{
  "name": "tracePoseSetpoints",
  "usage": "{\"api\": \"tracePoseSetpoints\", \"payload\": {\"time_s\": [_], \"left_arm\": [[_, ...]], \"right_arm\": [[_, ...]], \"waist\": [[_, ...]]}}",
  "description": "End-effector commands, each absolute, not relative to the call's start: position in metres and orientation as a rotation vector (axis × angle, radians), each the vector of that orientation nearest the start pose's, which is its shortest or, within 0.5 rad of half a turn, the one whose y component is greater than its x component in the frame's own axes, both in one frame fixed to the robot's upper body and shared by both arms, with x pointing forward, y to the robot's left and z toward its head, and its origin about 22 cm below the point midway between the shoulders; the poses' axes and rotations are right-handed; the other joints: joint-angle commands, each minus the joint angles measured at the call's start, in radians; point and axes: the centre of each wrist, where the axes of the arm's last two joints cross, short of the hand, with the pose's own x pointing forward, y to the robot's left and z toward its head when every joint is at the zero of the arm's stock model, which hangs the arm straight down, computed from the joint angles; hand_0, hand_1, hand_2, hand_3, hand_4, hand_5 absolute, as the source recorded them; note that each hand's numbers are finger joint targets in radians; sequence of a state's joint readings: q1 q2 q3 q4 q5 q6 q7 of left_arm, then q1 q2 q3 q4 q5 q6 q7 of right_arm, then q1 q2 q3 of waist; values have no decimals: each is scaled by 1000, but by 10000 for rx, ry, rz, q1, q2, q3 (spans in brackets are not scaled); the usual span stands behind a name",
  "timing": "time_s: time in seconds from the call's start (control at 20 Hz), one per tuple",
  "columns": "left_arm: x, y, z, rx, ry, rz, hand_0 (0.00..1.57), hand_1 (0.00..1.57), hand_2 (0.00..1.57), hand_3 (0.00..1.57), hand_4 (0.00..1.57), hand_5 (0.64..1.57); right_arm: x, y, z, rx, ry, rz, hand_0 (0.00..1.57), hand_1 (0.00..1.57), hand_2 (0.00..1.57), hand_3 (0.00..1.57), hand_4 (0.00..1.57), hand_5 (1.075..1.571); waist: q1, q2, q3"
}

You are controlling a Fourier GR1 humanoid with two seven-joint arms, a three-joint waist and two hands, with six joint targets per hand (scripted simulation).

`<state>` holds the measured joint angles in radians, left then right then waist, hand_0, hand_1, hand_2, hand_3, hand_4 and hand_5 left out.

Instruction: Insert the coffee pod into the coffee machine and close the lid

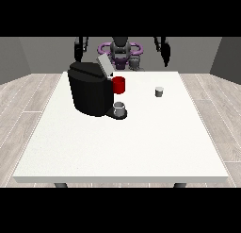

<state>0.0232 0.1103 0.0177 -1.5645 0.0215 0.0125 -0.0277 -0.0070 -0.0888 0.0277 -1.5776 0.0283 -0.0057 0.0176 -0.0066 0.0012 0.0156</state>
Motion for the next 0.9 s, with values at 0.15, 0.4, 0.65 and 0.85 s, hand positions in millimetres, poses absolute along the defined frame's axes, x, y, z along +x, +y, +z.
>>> {"api": "tracePoseSetpoints", "payload": {"time_s": [0.15,0.4,0.65,0.85], "left_arm": [[229,265,4,164,-16003,-874,0,0,0,0,319,1571],[210,284,-18,-454,-17059,-514,0,0,0,0,273,1571],[211,296,-13,454,-16994,-2250,0,0,0,0,311,1571],[233,309,4,1432,-16742,-3236,0,0,0,0,0,1571]], "right_arm": [[233,-261,-15,-564,-14907,607,0,0,0,0,128,1571],[230,-268,-10,-1917,-15996,-1376,0,0,0,0,95,1571],[229,-252,-25,-2032,-16232,-1433,0,0,0,0,267,1571],[242,-241,-14,-1740,-16650,-1590,0,0,0,0,177,1571]], "waist": [[192,-391,-154],[75,-553,-159],[223,-365,-156],[-5,8,-155]]}}
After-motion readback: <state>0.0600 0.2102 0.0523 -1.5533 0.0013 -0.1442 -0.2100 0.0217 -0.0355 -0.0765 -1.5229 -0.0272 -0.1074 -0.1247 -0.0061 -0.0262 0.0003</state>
